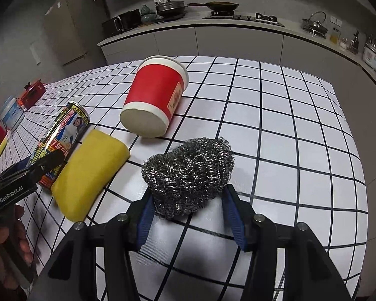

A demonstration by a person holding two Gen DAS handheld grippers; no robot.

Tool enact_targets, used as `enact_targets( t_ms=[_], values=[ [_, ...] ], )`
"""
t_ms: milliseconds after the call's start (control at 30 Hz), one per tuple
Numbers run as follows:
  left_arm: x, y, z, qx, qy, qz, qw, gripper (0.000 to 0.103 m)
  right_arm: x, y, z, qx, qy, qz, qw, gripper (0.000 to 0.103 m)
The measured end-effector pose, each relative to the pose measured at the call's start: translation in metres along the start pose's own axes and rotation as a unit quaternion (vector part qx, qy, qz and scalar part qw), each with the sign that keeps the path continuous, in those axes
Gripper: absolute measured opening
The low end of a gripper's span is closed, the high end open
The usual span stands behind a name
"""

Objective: Collect trash
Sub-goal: 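Grasp the black drink can with the left tool while the right tool grasps the steel wool, then lift the black can and steel wool and carry them over the bin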

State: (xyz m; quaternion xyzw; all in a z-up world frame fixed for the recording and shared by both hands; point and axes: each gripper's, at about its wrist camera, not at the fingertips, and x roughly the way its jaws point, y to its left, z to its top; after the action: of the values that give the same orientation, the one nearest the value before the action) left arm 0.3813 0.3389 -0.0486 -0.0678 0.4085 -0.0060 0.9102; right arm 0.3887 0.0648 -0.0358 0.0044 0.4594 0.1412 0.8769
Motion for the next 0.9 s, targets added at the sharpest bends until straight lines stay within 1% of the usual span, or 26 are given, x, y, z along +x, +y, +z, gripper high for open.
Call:
enact_targets(
  t_ms=[100, 167, 200, 233, 267, 300, 400, 567, 600, 667, 700, 733, 767, 800, 900],
  values=[
    [0.007, 0.001, 0.0, 0.001, 0.012, -0.001, 0.9999, 0.077, 0.003, -0.001, 0.004, -0.003, -0.001, -0.004, 1.0, 0.056],
    [0.01, 0.002, 0.0, 0.003, 0.017, 0.001, 0.9998, 0.066, 0.005, -0.002, 0.006, -0.004, -0.001, -0.001, 1.0, 0.056],
    [0.013, 0.001, 0.001, 0.004, 0.02, 0.003, 0.9998, 0.055, 0.005, -0.002, 0.008, -0.005, 0.0, 0.006, 1.0, 0.056],
    [0.012, 0.002, 0.001, 0.006, 0.016, 0.002, 0.9999, 0.054, 0.006, -0.001, 0.008, -0.006, 0.001, 0.01, 1.0, 0.047],
    [0.011, 0.003, 0.0, 0.004, 0.016, -0.003, 0.9999, 0.054, 0.006, -0.001, 0.009, -0.008, 0.0, 0.011, 1.0, 0.043],
    [0.009, 0.003, -0.001, 0.001, 0.012, -0.007, 0.9999, 0.054, 0.004, 0.0, 0.008, -0.01, -0.001, 0.014, 1.0, 0.024],
    [-0.001, 0.0, -0.006, 0.004, -0.002, -0.005, 1.0, 0.054, 0.0, -0.001, 0.007, -0.01, -0.007, 0.016, 1.0, 0.022],
    [-0.016, -0.002, -0.014, -0.001, -0.01, -0.009, 0.9999, 0.054, -0.004, -0.003, 0.0, -0.009, 0.0, 0.028, 1.0, 0.022],
    [-0.019, -0.002, -0.016, -0.003, -0.013, -0.009, 0.9999, 0.054, -0.006, -0.003, -0.002, -0.009, -0.001, 0.029, 1.0, 0.028],
    [-0.023, -0.001, -0.019, -0.004, -0.014, -0.009, 0.9998, 0.054, -0.008, -0.003, -0.005, -0.009, 0.003, 0.026, 1.0, 0.055],
    [-0.024, -0.001, -0.02, -0.005, -0.014, -0.01, 0.9998, 0.054, -0.008, -0.002, -0.006, -0.01, 0.004, 0.022, 1.0, 0.085],
    [-0.025, 0.0, -0.021, -0.006, -0.014, -0.009, 0.9998, 0.054, -0.013, -0.001, -0.007, -0.011, -0.012, 0.016, 1.0, 0.092],
    [-0.025, 0.001, -0.022, -0.007, -0.015, -0.009, 0.9998, 0.054, -0.015, 0.0, -0.006, -0.013, -0.02, 0.019, 1.0, 0.092],
    [-0.026, 0.003, -0.023, -0.01, -0.013, -0.008, 0.9998, 0.054, -0.013, 0.001, -0.004, -0.013, -0.019, 0.016, 1.0, 0.092],
    [-0.028, 0.005, -0.024, -0.016, -0.013, -0.005, 0.9998, 0.053, -0.008, 0.0, 0.006, -0.004, -0.023, -0.001, 1.0, 0.092]
  ],
)
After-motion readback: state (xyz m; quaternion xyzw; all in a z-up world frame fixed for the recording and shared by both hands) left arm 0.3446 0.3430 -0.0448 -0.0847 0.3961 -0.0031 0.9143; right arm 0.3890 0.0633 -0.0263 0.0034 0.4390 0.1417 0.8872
